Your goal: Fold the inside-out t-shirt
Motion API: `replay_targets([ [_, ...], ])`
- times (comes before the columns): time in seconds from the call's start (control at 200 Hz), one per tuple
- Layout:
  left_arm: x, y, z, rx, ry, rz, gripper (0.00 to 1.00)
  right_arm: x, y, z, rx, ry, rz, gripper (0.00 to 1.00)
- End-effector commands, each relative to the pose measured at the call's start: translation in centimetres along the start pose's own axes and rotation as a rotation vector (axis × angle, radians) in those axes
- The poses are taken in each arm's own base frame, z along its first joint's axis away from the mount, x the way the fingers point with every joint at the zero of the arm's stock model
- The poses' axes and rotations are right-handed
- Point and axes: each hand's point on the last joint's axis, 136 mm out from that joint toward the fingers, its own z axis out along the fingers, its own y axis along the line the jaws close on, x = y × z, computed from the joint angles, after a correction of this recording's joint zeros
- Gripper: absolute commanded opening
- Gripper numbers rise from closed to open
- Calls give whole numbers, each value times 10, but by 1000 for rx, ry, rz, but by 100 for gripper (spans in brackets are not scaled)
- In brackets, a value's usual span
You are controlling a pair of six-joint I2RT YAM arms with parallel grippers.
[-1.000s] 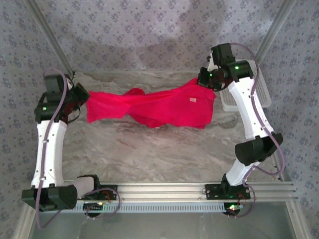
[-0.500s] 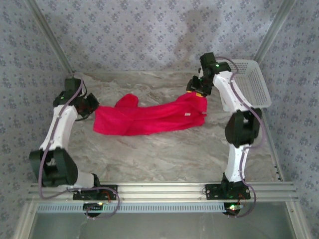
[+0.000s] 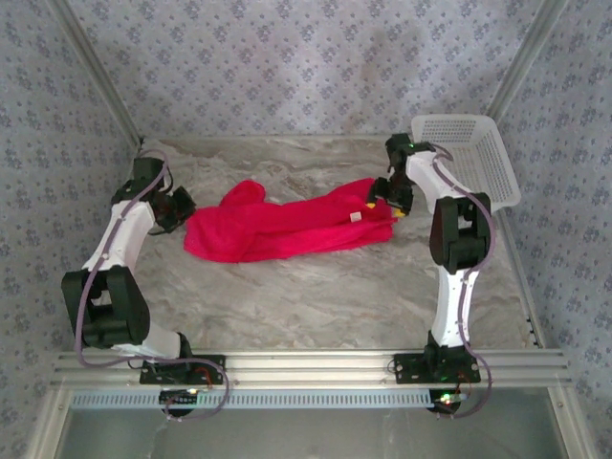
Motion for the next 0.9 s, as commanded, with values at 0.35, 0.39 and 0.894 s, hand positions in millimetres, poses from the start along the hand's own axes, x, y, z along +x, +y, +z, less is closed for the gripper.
replay_targets([
  [0.35,5,-3,-10,37,-1,0,0,-11,4,4,-83,-23,10,24],
  [0.39,5,-3,-11,36,-5,1,0,-12,5,1,-85,-28,7,14],
  [0.894,-64,-72,-92,181,-154,35,0,-56,55,-182,-313,-403,-14,0],
])
